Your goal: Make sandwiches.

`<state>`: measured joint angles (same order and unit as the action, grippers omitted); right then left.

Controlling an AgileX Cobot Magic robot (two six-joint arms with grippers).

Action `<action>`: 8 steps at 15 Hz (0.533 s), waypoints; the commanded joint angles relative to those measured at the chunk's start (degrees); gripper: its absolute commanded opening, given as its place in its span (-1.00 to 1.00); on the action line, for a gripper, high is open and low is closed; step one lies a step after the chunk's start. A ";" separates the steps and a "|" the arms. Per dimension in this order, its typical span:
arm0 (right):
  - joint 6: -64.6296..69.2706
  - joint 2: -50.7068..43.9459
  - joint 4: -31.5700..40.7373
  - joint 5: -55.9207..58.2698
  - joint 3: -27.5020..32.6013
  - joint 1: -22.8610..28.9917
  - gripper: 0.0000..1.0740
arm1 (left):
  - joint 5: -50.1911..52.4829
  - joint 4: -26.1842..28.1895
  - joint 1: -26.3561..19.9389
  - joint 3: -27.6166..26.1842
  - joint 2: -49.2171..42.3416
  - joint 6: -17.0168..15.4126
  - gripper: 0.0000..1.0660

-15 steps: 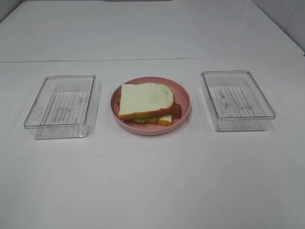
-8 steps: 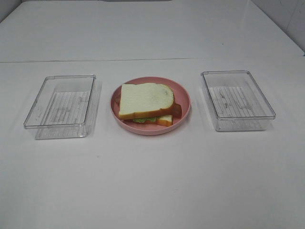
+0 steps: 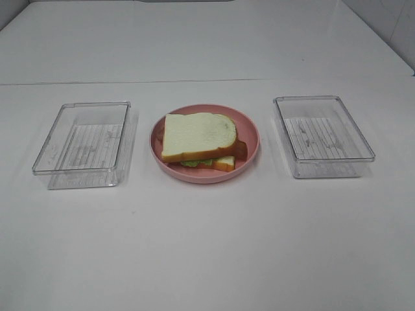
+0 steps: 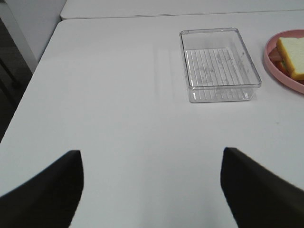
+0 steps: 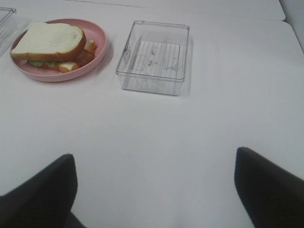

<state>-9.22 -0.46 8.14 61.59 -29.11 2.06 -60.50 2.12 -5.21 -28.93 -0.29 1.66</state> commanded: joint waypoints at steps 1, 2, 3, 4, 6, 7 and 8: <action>-0.23 -0.69 -0.11 -0.46 0.06 -0.06 0.58 | 0.63 0.63 -0.11 0.34 -1.26 0.29 0.42; -0.23 -0.69 -0.11 -0.46 0.06 -0.06 0.58 | 0.63 0.69 -0.11 0.34 -1.26 0.46 0.42; -0.23 -0.69 -0.11 -0.46 0.06 -0.06 0.58 | 0.63 0.69 -0.11 0.34 -1.26 0.46 0.42; -0.23 -0.69 -0.11 -0.46 0.06 -0.06 0.58 | 0.63 0.69 -0.11 0.34 -1.26 0.46 0.42; -0.23 -0.69 -0.11 -0.46 0.06 -0.06 0.58 | 0.63 0.69 -0.11 0.34 -1.26 0.46 0.42; -0.23 -0.69 -0.11 -0.46 0.06 -0.06 0.58 | 0.63 0.69 -0.11 0.34 -1.26 0.46 0.42; -0.23 -0.69 -0.11 -0.46 0.06 -0.06 0.58 | 0.63 0.69 -0.11 0.34 -1.26 0.46 0.42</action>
<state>-9.22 -0.46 8.14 61.59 -29.11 2.06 -60.50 2.46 -5.21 -28.93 -0.29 2.01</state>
